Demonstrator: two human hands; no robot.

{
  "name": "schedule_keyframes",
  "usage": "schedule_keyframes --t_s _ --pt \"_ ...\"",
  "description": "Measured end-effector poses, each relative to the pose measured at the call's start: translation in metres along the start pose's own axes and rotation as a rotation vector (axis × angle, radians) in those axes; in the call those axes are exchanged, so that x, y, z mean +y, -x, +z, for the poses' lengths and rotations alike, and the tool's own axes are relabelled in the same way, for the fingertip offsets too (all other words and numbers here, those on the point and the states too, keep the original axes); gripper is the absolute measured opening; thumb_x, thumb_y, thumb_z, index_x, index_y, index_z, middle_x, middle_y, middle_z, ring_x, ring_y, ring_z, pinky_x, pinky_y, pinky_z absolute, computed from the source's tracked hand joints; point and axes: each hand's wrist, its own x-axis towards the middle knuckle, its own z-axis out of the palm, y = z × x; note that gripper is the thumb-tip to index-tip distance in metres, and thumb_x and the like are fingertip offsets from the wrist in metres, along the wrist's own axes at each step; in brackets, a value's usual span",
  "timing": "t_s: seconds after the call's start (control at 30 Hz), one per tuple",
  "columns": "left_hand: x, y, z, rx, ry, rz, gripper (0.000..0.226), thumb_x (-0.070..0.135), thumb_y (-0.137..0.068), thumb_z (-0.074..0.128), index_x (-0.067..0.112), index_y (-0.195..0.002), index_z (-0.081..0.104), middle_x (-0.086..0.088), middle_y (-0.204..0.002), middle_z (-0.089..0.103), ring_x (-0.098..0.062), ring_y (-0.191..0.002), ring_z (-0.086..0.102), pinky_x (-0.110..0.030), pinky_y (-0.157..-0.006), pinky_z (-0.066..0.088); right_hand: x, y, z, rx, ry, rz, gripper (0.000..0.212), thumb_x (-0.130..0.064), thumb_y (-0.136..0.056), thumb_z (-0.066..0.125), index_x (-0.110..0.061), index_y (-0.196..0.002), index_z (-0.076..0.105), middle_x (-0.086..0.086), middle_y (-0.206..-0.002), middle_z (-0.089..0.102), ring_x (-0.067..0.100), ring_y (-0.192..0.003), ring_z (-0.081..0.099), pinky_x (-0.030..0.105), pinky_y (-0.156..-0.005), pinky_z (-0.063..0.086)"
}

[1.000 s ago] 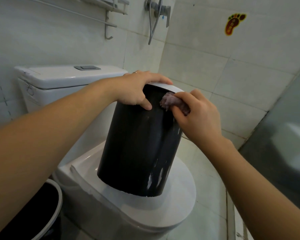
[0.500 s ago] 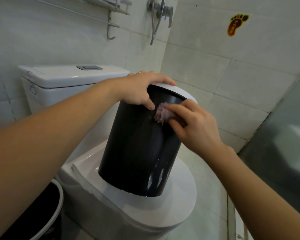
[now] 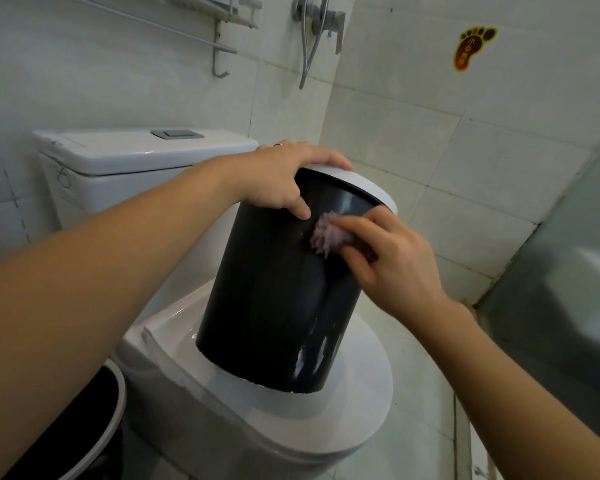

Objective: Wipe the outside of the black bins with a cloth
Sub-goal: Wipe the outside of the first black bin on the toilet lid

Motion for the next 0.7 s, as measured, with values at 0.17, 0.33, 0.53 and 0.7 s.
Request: schedule_keyframes --t_s 0.17,0.33,0.53,0.7 --pt "0.001 0.000 0.000 0.009 -0.015 0.001 0.084 0.012 -0.070 0.079 0.062 -0.126 0.044 0.007 -0.138 0.048 -0.023 -0.128 0.043 -0.048 -0.108 0.040 -0.001 0.000 0.006 0.047 0.003 0.058 0.029 -0.025 -0.088 0.069 -0.018 -0.116 0.070 0.004 -0.094 0.060 0.024 -0.077 0.058 0.032 -0.058 0.048" --pt "-0.001 0.003 -0.001 0.044 0.016 -0.008 0.084 0.012 -0.067 0.082 0.060 -0.126 0.046 0.005 -0.136 0.049 -0.022 -0.129 0.041 -0.046 -0.110 0.037 -0.011 0.041 0.015 -0.060 -0.055 -0.101 0.030 -0.026 -0.089 0.065 -0.015 -0.116 0.070 0.004 -0.092 0.059 0.018 -0.075 0.055 0.035 -0.058 0.051" --pt "0.000 0.003 0.001 0.055 -0.008 -0.016 0.085 0.018 -0.066 0.085 0.060 -0.129 0.045 0.007 -0.137 0.046 -0.021 -0.131 0.037 -0.048 -0.112 0.034 -0.008 0.024 0.016 0.078 -0.014 0.083 0.026 -0.022 -0.087 0.073 -0.014 -0.113 0.071 0.005 -0.090 0.060 0.020 -0.072 0.056 0.039 -0.056 0.051" --pt "-0.002 0.003 0.004 0.096 -0.024 -0.015 0.085 0.025 -0.064 0.088 0.060 -0.128 0.044 0.009 -0.131 0.048 -0.022 -0.130 0.034 -0.048 -0.112 0.031 -0.013 0.046 0.021 -0.015 -0.017 -0.082 0.029 -0.024 -0.088 0.068 -0.014 -0.115 0.070 0.006 -0.091 0.060 0.019 -0.075 0.055 0.036 -0.057 0.051"
